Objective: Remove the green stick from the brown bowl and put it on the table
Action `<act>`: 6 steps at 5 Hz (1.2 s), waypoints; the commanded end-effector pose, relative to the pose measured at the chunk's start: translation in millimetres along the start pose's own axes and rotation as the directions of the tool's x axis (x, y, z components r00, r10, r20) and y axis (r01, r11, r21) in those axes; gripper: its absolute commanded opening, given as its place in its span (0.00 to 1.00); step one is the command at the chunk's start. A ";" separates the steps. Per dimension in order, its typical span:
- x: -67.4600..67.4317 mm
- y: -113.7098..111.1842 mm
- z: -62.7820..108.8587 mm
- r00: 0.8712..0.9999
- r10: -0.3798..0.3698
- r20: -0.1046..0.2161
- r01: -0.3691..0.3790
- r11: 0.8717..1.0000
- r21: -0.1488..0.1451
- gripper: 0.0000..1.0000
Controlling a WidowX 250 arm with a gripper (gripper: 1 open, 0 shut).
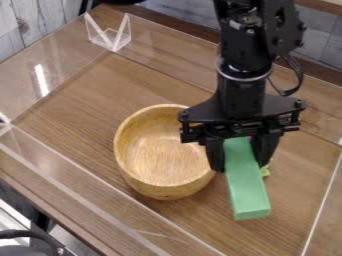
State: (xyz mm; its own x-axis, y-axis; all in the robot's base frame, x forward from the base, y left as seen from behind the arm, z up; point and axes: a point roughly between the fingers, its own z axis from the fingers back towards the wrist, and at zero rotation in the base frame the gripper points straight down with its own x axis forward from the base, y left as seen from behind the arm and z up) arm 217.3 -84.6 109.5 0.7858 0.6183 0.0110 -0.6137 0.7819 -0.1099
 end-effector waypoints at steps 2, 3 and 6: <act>2.3 -17.5 7.0 1.000 0.019 0.013 -0.019 0.999 -0.037 0.00; 0.7 -20.2 5.2 1.000 0.028 0.003 -0.028 0.999 -0.031 1.00; 9.9 -19.0 10.8 0.998 0.068 -0.011 -0.069 0.997 -0.039 1.00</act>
State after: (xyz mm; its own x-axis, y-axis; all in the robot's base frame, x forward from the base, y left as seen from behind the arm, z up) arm 225.7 -90.6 107.9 0.7451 0.6661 -0.0326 -0.6656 0.7395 -0.1004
